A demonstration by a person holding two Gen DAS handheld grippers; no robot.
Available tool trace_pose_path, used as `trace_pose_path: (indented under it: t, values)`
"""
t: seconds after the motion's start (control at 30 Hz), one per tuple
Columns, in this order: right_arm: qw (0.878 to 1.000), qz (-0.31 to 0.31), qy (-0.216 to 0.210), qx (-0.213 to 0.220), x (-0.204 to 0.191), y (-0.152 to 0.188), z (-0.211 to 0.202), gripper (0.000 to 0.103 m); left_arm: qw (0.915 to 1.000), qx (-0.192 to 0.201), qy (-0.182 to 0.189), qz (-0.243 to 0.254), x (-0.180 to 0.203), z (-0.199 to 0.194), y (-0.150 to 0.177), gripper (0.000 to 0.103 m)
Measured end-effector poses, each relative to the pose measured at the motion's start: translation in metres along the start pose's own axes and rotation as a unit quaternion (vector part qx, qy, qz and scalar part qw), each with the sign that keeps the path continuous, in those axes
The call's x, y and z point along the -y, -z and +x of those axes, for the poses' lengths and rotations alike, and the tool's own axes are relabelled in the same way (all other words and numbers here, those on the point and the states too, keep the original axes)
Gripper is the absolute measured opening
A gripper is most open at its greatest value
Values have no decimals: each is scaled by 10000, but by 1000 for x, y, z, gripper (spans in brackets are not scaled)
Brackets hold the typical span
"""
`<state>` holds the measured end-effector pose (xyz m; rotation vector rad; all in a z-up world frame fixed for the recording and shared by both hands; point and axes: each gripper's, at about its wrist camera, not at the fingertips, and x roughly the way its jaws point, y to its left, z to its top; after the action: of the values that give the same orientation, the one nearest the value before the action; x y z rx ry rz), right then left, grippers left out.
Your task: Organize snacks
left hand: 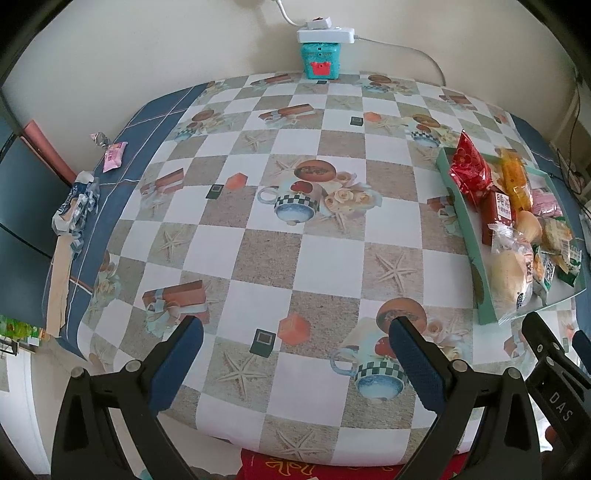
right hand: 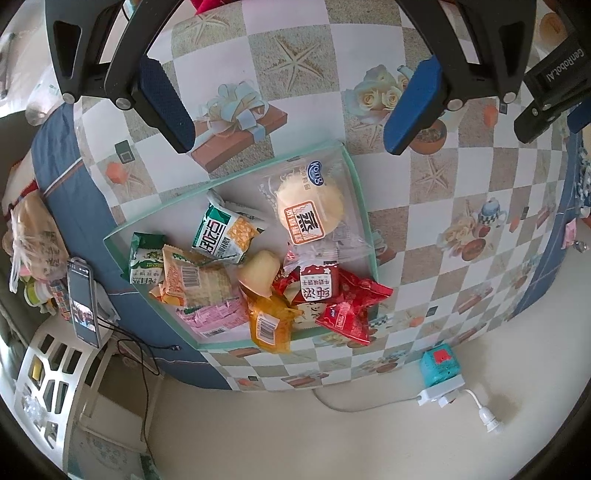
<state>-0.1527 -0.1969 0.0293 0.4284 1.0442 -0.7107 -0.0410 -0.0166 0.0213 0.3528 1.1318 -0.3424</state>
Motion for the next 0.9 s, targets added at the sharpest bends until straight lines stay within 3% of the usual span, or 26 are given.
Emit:
trace_pose_path:
  t: [0.9]
  values:
    - [9999,-98,29,-29,-2,1,2,103,10000,-55,-28,-9,-1,2,-1,101]
